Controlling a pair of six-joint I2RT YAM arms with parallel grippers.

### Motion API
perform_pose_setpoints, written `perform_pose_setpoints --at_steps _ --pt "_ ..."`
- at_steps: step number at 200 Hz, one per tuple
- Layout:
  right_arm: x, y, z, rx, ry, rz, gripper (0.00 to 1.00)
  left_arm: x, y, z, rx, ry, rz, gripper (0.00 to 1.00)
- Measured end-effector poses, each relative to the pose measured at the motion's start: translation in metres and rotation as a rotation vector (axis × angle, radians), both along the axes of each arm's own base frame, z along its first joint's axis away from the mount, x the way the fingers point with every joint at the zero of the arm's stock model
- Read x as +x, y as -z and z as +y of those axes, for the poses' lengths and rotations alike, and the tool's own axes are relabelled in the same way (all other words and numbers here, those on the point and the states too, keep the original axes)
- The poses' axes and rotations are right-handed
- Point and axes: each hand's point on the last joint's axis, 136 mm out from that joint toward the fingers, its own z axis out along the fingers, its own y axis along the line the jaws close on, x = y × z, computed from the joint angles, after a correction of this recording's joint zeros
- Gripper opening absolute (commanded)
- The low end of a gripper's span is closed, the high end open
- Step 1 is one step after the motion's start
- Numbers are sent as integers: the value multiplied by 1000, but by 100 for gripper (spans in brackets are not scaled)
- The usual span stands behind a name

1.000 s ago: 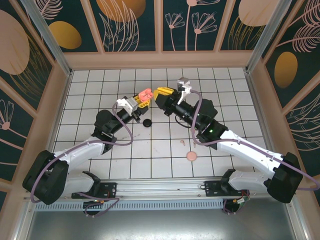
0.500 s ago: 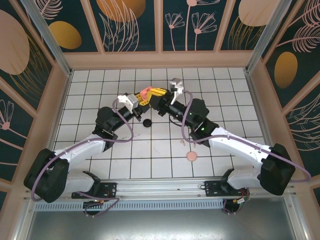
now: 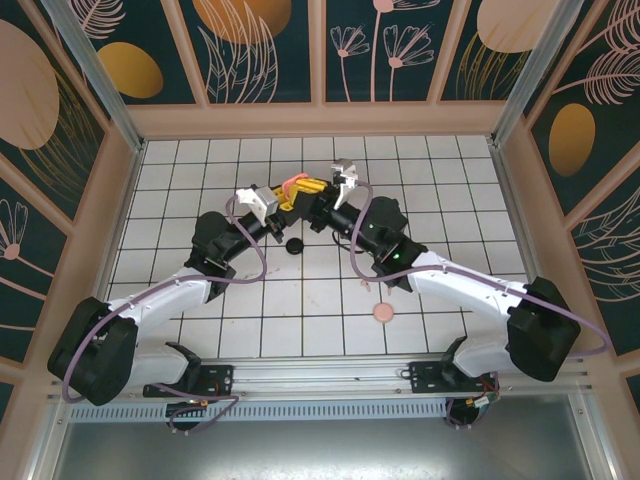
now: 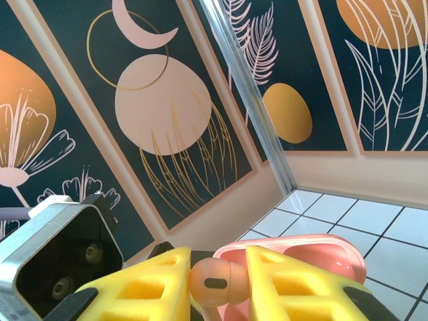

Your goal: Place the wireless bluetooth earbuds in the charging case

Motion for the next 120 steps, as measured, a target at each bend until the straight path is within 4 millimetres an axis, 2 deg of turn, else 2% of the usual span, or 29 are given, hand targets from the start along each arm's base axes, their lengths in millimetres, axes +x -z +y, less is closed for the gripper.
perform_pose_setpoints --at_steps 120 --pt "5 8 3 -24 26 -12 24 1 3 0 -4 1 27 0"
